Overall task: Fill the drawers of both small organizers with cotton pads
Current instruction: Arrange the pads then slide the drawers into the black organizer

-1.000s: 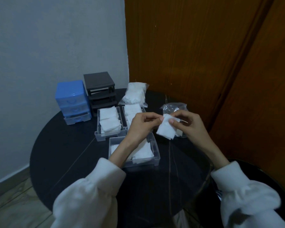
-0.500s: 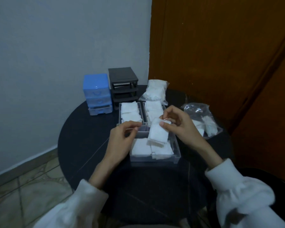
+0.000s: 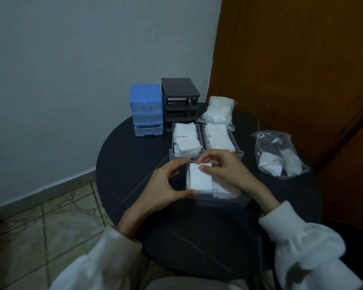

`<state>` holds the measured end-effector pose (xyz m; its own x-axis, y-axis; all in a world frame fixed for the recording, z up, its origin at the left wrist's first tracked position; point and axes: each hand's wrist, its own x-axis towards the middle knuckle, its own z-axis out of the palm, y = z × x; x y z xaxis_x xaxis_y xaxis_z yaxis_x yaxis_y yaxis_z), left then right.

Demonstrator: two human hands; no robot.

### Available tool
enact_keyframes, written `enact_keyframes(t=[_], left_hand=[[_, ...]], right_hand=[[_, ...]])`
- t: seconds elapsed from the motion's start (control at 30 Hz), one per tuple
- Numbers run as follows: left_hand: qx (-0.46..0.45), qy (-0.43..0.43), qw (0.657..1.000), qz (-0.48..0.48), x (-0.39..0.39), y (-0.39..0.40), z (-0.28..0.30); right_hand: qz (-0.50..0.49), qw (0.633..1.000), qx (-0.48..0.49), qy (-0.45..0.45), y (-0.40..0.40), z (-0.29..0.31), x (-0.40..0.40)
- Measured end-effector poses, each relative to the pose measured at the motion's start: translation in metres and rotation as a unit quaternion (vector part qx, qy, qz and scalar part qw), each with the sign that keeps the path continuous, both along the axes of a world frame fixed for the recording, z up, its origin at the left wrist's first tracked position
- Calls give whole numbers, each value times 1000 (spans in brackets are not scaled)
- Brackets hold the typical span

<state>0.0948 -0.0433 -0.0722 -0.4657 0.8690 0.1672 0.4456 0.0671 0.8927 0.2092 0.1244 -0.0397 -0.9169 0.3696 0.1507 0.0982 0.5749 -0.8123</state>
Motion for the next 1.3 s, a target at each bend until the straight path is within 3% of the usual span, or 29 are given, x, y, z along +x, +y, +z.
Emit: enact_keyframes(t=[0.1, 0.37, 0.57, 0.93, 1.1, 1.3], left_hand=[[3, -10, 1000, 2, 1, 1, -1], [20, -26, 999, 1, 0, 2, -4], [18, -15, 1000, 0, 0, 2, -3], [20, -3, 1000, -1, 2, 1, 0], [35, 37, 998, 24, 8, 4, 13], [73, 70, 995, 12, 23, 38, 38]], right_hand=[[4, 996, 91, -11, -3, -2, -2], [21, 978, 209, 17, -4, 1, 5], [78, 966, 238, -62, -4, -2, 8], [64, 977, 201, -35, -8, -5, 8], [3, 988, 154, 31, 5, 8, 31], [-57, 985, 161, 31, 31, 14, 66]])
